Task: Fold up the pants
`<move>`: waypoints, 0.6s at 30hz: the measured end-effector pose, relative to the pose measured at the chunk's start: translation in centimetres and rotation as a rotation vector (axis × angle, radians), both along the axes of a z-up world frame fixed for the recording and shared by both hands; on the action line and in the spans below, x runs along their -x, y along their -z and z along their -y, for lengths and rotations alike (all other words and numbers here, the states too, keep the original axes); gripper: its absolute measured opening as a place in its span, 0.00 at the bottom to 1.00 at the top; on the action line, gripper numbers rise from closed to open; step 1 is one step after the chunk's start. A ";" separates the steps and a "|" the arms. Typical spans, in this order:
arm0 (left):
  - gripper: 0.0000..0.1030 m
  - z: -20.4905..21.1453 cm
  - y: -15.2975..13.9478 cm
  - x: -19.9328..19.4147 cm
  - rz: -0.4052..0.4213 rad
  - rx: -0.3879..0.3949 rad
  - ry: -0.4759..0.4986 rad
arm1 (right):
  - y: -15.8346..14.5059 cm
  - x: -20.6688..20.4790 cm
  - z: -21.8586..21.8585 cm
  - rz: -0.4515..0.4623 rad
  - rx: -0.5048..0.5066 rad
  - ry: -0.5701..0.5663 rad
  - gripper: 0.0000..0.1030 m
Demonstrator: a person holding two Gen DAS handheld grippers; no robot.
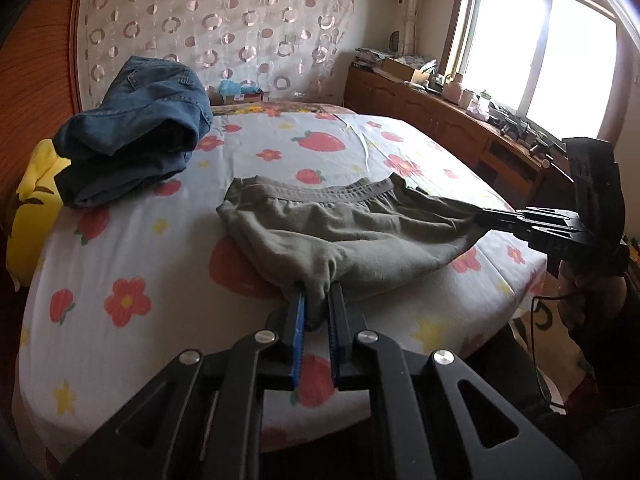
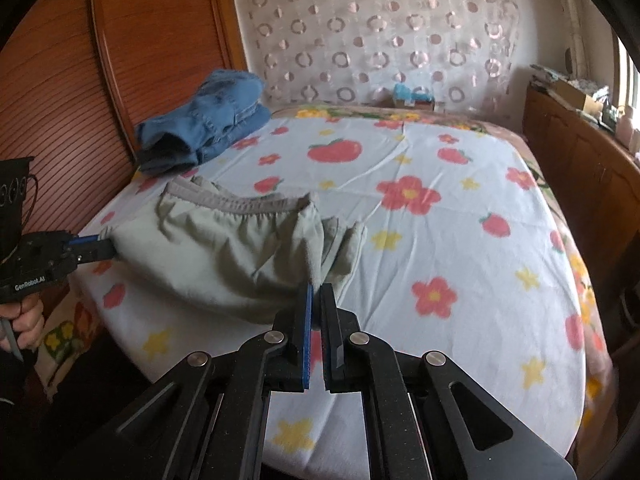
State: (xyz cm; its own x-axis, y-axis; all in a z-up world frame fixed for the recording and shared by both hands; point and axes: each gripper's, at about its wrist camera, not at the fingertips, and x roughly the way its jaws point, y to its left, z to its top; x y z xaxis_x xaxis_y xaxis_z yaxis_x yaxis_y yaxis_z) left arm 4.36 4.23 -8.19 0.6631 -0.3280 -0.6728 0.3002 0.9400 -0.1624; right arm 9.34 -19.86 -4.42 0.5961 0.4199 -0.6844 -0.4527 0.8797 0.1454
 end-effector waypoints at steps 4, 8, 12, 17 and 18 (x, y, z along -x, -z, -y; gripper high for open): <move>0.18 -0.3 0.9 -0.7 -0.046 -0.012 -0.006 | 0.2 0.3 0.1 -0.022 -0.011 -0.003 0.01; 0.31 -0.6 1.6 -1.0 -0.068 -0.029 -0.018 | 0.2 0.4 0.0 -0.023 -0.018 -0.005 0.01; 0.32 -0.7 1.9 -1.0 -0.075 -0.036 -0.013 | -0.1 0.6 0.0 -0.015 -0.015 -0.007 0.01; 0.32 -1.0 0.7 -0.2 -0.026 -0.016 -0.020 | -0.4 0.9 -0.2 -0.007 0.016 -0.016 0.02; 0.32 -1.1 0.5 -0.2 -0.021 -0.012 -0.021 | -0.5 1.1 -0.2 -0.002 0.022 -0.015 0.02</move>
State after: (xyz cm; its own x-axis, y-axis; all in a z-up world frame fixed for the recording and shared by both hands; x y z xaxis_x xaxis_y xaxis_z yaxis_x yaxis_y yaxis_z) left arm 4.54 5.35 -8.72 0.6552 -0.3058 -0.6908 0.2771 0.9480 -0.1568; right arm 8.28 -19.63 -3.88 0.5884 0.4136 -0.6948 -0.4658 0.8757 0.1268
